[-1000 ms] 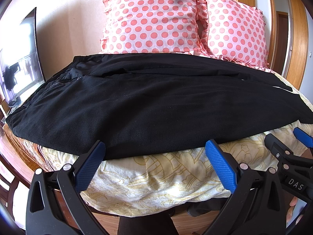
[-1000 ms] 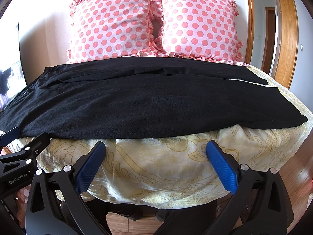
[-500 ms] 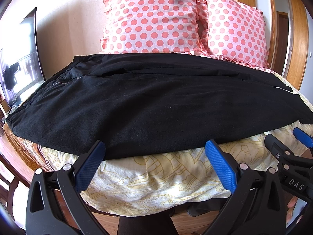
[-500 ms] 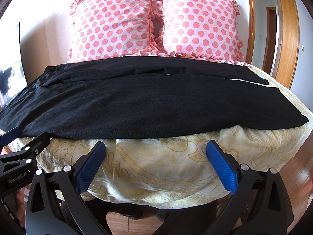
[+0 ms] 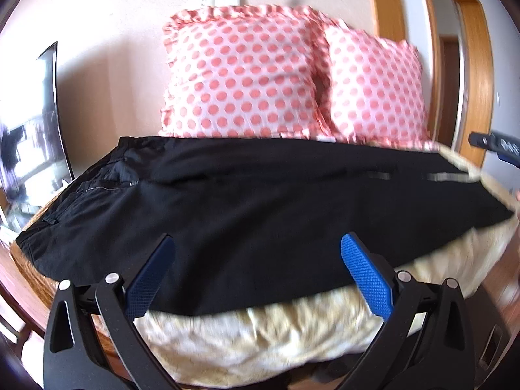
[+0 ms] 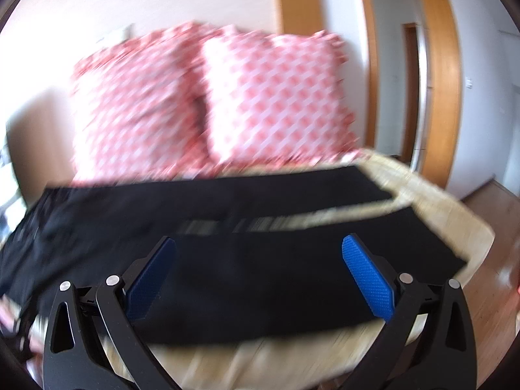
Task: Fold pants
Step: 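Move the right gripper to the pants edge and close on it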
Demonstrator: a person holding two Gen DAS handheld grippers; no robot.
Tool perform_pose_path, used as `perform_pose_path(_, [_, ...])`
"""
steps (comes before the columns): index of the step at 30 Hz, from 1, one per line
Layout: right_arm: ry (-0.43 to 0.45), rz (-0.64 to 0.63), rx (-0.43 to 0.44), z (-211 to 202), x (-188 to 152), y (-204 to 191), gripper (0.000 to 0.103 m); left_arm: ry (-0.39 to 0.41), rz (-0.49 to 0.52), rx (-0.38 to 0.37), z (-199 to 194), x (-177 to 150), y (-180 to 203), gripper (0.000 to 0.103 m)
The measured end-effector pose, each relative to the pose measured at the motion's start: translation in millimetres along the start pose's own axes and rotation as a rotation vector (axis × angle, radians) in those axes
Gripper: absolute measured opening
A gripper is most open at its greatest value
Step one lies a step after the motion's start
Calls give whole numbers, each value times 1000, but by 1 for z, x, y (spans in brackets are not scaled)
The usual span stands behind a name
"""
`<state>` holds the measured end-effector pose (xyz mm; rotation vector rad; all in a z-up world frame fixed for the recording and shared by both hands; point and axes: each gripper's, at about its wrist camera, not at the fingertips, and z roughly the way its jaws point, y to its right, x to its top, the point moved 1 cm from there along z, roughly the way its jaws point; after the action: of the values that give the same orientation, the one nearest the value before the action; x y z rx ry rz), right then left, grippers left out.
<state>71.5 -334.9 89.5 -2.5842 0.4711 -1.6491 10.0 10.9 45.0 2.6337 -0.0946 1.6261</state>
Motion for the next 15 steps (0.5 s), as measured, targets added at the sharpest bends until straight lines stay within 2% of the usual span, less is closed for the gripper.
perform_pose_path(2, [-18,41,-58,36,32,19,102,4,-55,-1,7,7,-9,101])
perform_pose_path(6, [-127,105,-247,139,85,63,102,-10,-181,-36,26,13,-34,101])
perform_pose_path(11, [-279,188,-436,254,105,110,100,-12,-127,63,45,20,-41,101])
perform_pose_path(15, [-392,314,-505,313,97,139,81,-5,-105,79,58,26,-45,101])
